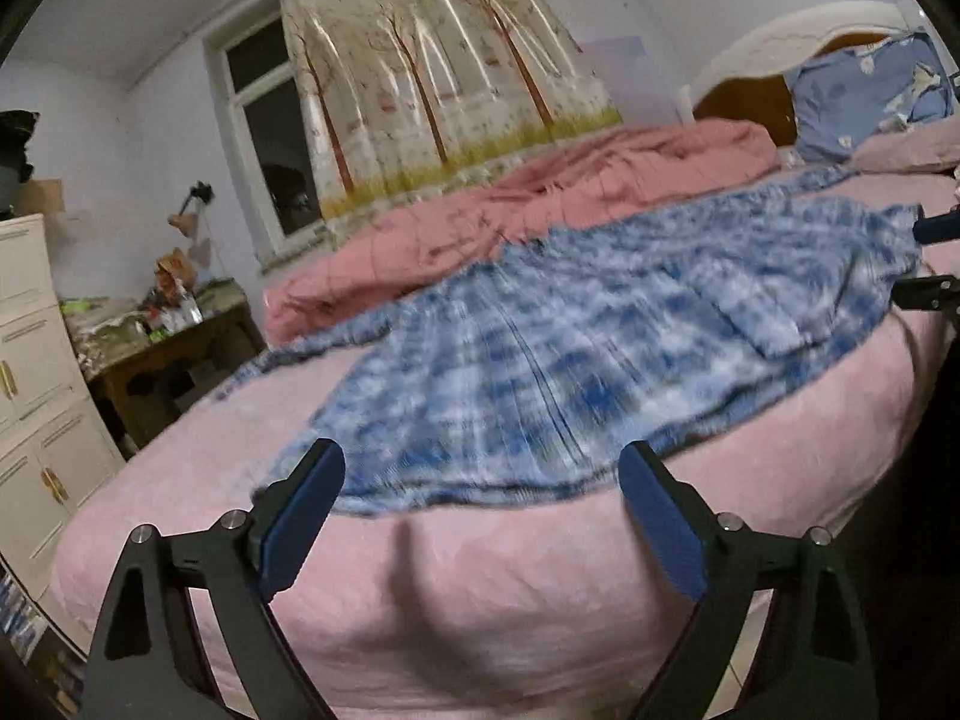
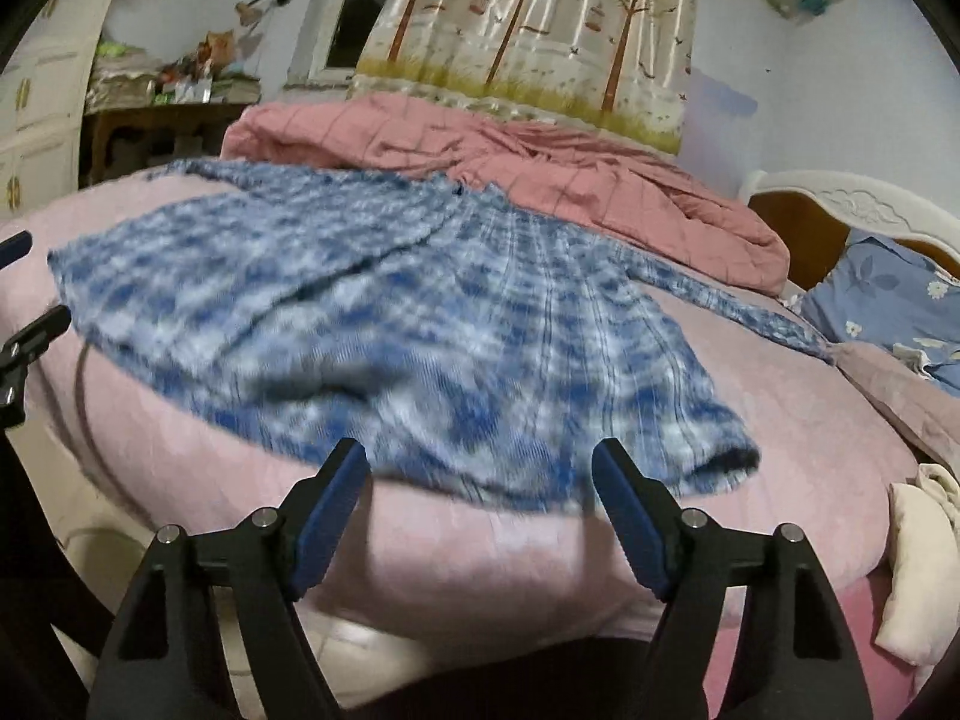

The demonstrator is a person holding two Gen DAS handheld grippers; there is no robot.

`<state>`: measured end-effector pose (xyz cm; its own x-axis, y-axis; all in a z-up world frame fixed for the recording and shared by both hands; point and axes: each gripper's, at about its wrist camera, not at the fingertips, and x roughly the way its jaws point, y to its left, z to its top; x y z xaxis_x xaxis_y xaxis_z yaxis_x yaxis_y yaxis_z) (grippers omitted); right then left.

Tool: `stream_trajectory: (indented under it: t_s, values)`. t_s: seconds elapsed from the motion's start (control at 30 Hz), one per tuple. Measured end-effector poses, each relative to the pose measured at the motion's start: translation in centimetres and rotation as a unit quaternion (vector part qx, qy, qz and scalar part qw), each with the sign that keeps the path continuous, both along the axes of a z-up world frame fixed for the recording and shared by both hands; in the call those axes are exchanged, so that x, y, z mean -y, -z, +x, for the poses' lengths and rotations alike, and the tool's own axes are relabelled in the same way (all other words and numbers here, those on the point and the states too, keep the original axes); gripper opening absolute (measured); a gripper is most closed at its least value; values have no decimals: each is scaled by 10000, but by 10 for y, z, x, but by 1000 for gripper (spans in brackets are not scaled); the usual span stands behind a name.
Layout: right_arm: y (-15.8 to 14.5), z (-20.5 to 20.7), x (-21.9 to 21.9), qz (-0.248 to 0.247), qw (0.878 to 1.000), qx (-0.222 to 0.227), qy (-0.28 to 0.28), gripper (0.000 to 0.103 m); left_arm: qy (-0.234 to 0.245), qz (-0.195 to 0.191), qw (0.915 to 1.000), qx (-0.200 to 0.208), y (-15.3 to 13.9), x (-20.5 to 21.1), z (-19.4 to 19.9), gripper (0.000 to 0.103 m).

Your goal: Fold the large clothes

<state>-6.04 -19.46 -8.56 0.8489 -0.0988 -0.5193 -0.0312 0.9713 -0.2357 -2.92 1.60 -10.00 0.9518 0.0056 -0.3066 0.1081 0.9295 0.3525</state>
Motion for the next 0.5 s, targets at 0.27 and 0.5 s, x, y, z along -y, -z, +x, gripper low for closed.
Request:
stream_trajectory:
  t_s: [0.27,0.5]
  values:
    - [12,16,6,-136,9996,-230,76,80,-43,290,9993,-216,15,4,10,84]
    - [7,25,3,-591,9981,32,192,79,-347,430,9985,47,4,-2,35,65]
